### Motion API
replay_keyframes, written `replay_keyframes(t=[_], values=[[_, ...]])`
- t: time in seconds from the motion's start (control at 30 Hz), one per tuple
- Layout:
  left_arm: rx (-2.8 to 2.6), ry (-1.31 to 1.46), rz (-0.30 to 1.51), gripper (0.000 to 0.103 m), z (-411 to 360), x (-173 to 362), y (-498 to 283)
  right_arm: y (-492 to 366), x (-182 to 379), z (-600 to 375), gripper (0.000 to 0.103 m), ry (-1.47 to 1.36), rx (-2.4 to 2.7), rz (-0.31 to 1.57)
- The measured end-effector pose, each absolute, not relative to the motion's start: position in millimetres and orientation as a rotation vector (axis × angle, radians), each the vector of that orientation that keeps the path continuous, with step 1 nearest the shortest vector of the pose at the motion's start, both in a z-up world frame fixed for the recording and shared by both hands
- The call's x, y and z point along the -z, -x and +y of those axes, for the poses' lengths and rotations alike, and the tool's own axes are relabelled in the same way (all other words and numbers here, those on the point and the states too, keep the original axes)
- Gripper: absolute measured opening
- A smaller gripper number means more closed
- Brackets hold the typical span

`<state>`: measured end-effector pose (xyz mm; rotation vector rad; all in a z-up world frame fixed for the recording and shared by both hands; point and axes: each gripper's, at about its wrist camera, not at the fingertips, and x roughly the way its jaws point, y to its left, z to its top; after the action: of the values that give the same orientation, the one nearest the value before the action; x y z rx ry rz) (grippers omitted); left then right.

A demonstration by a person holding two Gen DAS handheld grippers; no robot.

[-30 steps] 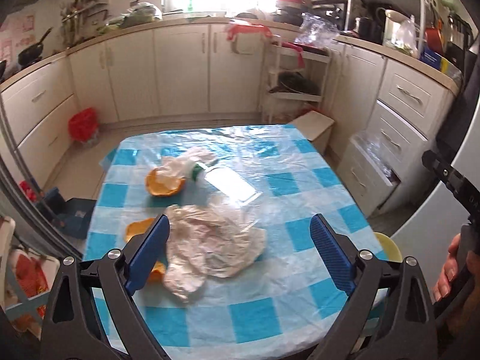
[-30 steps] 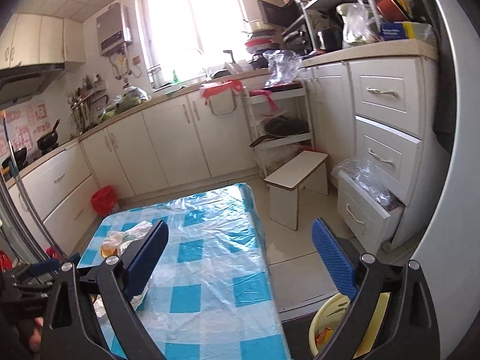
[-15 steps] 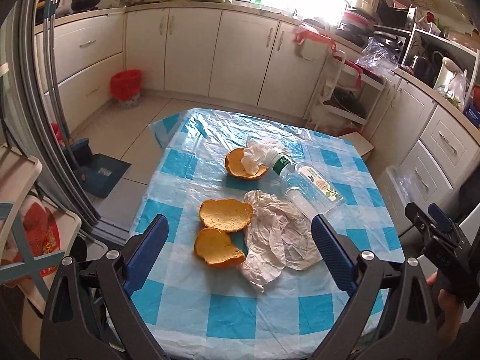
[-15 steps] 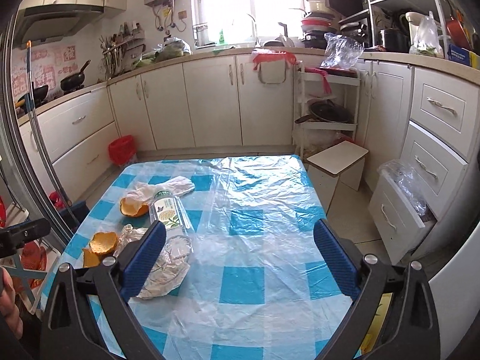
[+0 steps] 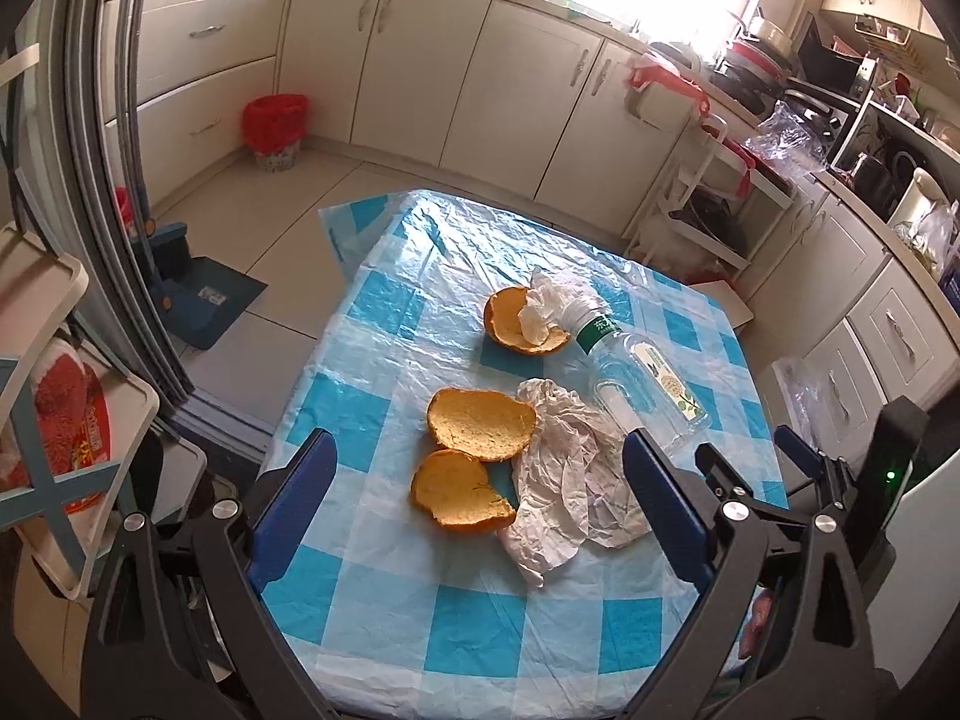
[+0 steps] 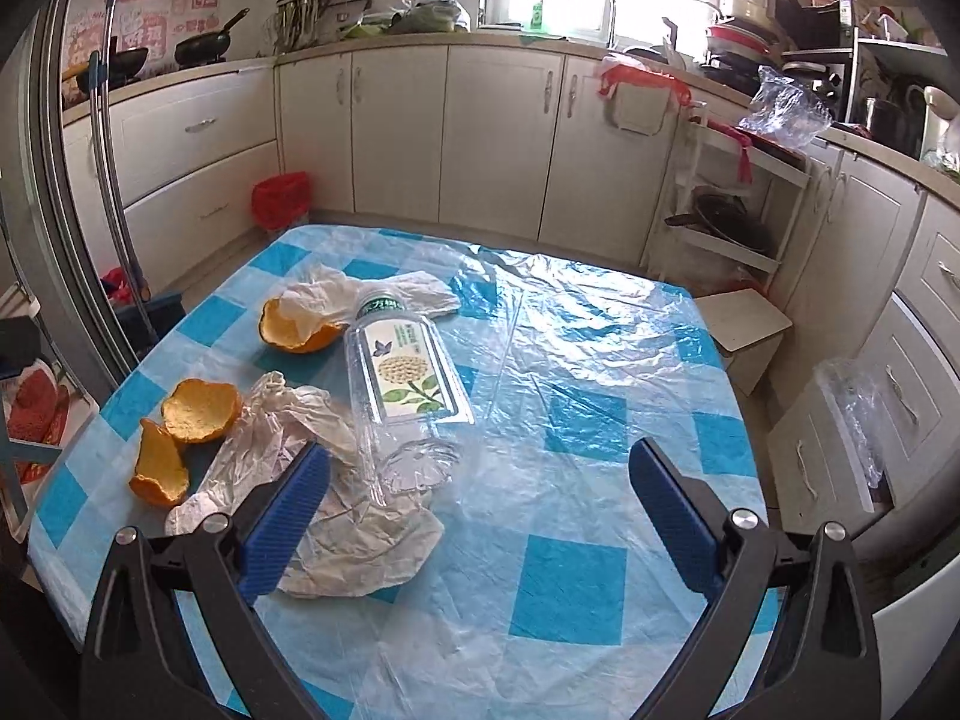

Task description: Collect trash

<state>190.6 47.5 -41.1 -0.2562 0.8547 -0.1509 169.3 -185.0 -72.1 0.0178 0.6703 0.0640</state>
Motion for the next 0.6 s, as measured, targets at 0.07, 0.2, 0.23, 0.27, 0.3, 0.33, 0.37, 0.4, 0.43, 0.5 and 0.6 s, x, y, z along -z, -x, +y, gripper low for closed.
replay_keyframes(t=[0.07, 0.2, 0.23, 0.27, 0.3, 0.33, 0.37, 0.4, 0.43, 0.5, 0.6], values=[[0.149, 0.260, 0.858, 0.092, 50.0, 41.3, -194.1, -180.3, 76.4, -178.7, 0.096, -0.002, -0.066, 0.690], [0.146, 0.273, 0.869, 0.092, 54.1, 44.1, -203.0, -207.1, 89.0, -169.5, 0.096, 0.039, -0.063, 0.747], [0.145, 0.276, 0.872, 0.092, 54.4, 44.6, -206.0, -214.8, 92.3, -168.5, 0.096, 0.035, -0.073, 0.761], [0.144, 0.279, 0.877, 0.092, 54.0, 45.7, -209.1, -221.4, 94.9, -168.4, 0.096, 0.029, -0.084, 0.776], [0.144, 0.280, 0.881, 0.092, 53.6, 46.8, -211.7, -228.3, 97.6, -168.5, 0.096, 0.019, -0.101, 0.793], [0.145, 0.282, 0.886, 0.092, 52.7, 48.0, -214.3, -234.2, 99.4, -168.8, 0.095, 0.008, -0.122, 0.805], [0.146, 0.282, 0.891, 0.092, 51.2, 49.1, -217.0, -238.3, 100.2, -169.0, 0.092, 0.001, -0.138, 0.808], [0.148, 0.280, 0.896, 0.092, 49.9, 50.5, -219.0, -241.4, 100.8, -170.1, 0.086, -0.007, -0.152, 0.809], [0.149, 0.276, 0.901, 0.092, 48.4, 51.6, -220.9, -243.8, 101.4, -170.9, 0.065, -0.023, -0.174, 0.816], [0.153, 0.265, 0.912, 0.092, 44.9, 54.1, -222.3, -245.7, 103.2, -176.5, 0.059, -0.050, -0.166, 0.833], [0.158, 0.248, 0.921, 0.092, 42.0, 55.9, -221.9, -237.4, 103.7, -187.7, 0.055, -0.078, -0.122, 0.837]])
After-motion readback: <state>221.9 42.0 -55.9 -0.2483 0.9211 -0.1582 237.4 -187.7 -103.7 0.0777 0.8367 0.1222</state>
